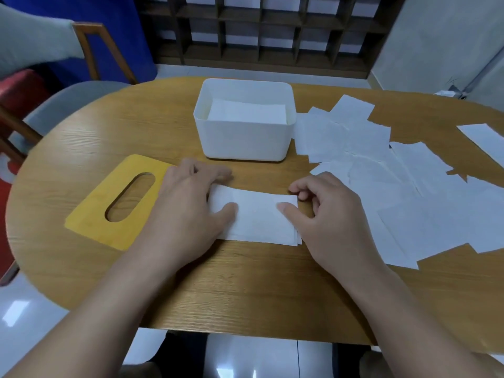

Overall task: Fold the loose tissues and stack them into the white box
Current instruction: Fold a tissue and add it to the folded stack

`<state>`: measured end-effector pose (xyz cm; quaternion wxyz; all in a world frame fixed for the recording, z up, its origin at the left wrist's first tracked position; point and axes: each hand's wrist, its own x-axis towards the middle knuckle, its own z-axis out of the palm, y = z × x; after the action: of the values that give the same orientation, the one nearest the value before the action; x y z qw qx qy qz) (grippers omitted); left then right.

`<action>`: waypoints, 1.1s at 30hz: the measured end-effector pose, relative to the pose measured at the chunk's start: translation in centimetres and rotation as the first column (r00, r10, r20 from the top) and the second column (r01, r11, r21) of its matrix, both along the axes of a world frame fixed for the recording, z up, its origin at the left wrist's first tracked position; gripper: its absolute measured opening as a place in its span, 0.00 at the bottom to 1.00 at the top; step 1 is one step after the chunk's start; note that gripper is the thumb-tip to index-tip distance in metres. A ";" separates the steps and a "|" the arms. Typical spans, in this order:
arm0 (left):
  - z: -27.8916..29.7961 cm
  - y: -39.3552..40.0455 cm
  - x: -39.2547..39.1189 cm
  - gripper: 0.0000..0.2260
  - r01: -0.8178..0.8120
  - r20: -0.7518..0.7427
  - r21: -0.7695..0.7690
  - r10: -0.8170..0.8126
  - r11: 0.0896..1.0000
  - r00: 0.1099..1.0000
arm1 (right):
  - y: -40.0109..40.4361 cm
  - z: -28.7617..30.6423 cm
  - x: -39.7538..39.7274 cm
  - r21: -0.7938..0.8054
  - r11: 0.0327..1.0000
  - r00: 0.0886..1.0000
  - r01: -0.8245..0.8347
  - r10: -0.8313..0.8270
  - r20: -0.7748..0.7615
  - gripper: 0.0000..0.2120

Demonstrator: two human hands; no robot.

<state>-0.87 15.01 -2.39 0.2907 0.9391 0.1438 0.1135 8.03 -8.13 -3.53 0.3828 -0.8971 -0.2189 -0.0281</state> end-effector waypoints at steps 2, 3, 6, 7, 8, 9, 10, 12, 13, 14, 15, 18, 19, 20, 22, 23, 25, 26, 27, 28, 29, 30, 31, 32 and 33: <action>0.3 0.3 0.0 0.23 0.015 0.009 -0.008 -0.015 1.000 1.000 | -0.1 0.2 -0.1 0.020 1.000 1.000 0.006 -0.006 -0.015 0.11; 0.4 0.3 0.0 0.23 0.028 0.009 -0.018 -0.028 0.999 1.000 | -0.3 0.4 -0.1 0.040 0.999 1.000 0.008 -0.007 -0.029 0.12; 0.4 0.1 -0.2 0.23 0.080 -0.035 0.001 -0.080 0.997 0.996 | -0.5 0.8 -0.1 -0.013 0.999 0.997 -0.034 0.033 -0.068 0.21; 0.3 -0.1 -0.2 0.24 0.098 -0.061 0.029 -0.097 0.995 0.993 | -0.4 0.8 -0.2 -0.054 0.997 0.996 -0.059 0.056 -0.070 0.25; 0.3 -0.2 -0.2 0.25 0.112 -0.087 0.054 -0.107 0.992 0.990 | -0.3 0.8 -0.3 -0.088 0.993 0.995 -0.080 0.075 -0.063 0.27; 0.3 -0.3 -0.3 0.26 0.119 -0.108 0.067 -0.111 0.991 0.988 | -0.2 0.7 -0.4 -0.113 0.989 0.995 -0.094 0.089 -0.052 0.28; 0.4 -0.4 -0.3 0.28 0.120 -0.129 0.069 -0.110 0.990 0.986 | -0.1 0.6 -0.5 -0.128 0.987 0.994 -0.102 0.097 -0.045 0.28; 0.6 -0.7 -0.2 0.28 0.121 -0.155 0.059 -0.111 0.991 0.982 | -0.2 0.6 -0.4 -0.137 0.984 0.993 -0.116 0.110 -0.052 0.25; 0.5 -0.8 -0.2 0.26 0.124 -0.160 0.049 -0.115 0.991 0.980 | -0.3 0.6 -0.3 -0.129 0.984 0.991 -0.124 0.116 -0.067 0.22; 0.5 -0.9 -0.1 0.24 0.126 -0.160 0.033 -0.119 0.992 0.980 | -0.3 0.7 -0.2 -0.111 0.985 0.989 -0.132 0.123 -0.083 0.17; 0.4 -0.9 -0.1 0.21 0.128 -0.155 0.016 -0.124 0.992 0.980 | -0.4 0.9 -0.1 -0.094 0.985 0.986 -0.143 0.134 -0.100 0.13; 0.2 -1.0 -0.1 0.14 0.132 -0.120 -0.041 -0.136 0.990 0.983 | -0.5 1.1 0.0 -0.093 0.977 0.975 -0.190 0.177 -0.134 0.10; 0.2 -1.1 -0.1 0.13 0.132 -0.097 -0.068 -0.139 0.989 0.986 | -0.5 1.2 0.0 -0.072 0.977 0.972 -0.201 0.190 -0.141 0.10; 0.2 -1.2 -0.1 0.13 0.129 -0.073 -0.103 -0.137 0.986 0.988 | -0.6 1.2 0.0 -0.024 0.979 0.969 -0.204 0.198 -0.150 0.10; 0.3 -1.4 -0.2 0.15 0.105 -0.017 -0.207 -0.111 0.973 0.994 | -1.0 1.4 0.1 0.156 0.973 0.958 -0.173 0.202 -0.202 0.09; 0.4 -1.7 -0.1 0.15 0.097 0.027 -0.296 -0.093 0.950 0.995 | -1.1 1.6 0.2 0.272 0.952 0.947 -0.140 0.209 -0.245 0.08; 0.8 -2.5 0.2 0.14 0.109 0.136 -0.545 -0.040 0.831 0.990 | -1.1 1.9 0.2 0.488 0.870 0.915 -0.067 0.248 -0.317 0.09; 1.0 -3.1 0.3 0.13 0.121 0.175 -0.654 -0.006 0.746 0.984 | -1.0 2.0 0.2 0.559 0.828 0.909 -0.034 0.258 -0.328 0.11; 1.1 -3.8 0.5 0.12 0.131 0.199 -0.722 0.024 0.679 0.980 | -0.9 2.1 0.2 0.600 0.800 0.913 -0.016 0.256 -0.318 0.12; 1.1 -4.3 0.7 0.11 0.142 0.222 -0.742 0.041 0.656 0.974 | -0.8 2.2 0.2 0.619 0.786 0.920 -0.006 0.247 -0.305 0.12; 0.9 -4.7 0.9 0.10 0.153 0.248 -0.731 0.050 0.665 0.968 | -0.8 2.2 0.2 0.625 0.780 0.924 0.001 0.238 -0.299 0.12; 0.7 -5.0 1.2 0.10 0.163 0.276 -0.713 0.060 0.682 0.959 | -0.8 2.2 0.2 0.625 0.781 0.925 0.012 0.229 -0.303 0.11; 0.5 -5.1 1.5 0.11 0.168 0.303 -0.704 0.079 0.690 0.950 | -0.9 2.1 0.2 0.619 0.785 0.924 0.022 0.221 -0.312 0.09; 0.4 -5.2 1.8 0.13 0.166 0.323 -0.708 0.105 0.686 0.941 | -1.0 2.0 0.2 0.604 0.796 0.924 0.031 0.208 -0.321 0.08; 0.3 -5.3 1.9 0.16 0.162 0.335 -0.720 0.133 0.675 0.933 | -1.0 1.9 0.2 0.581 0.813 0.926 0.037 0.191 -0.326 0.08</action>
<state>1.04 9.75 -2.05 0.6664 0.7052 0.1140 0.2135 8.21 -9.15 -1.62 0.6711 -0.7178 -0.1608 0.0920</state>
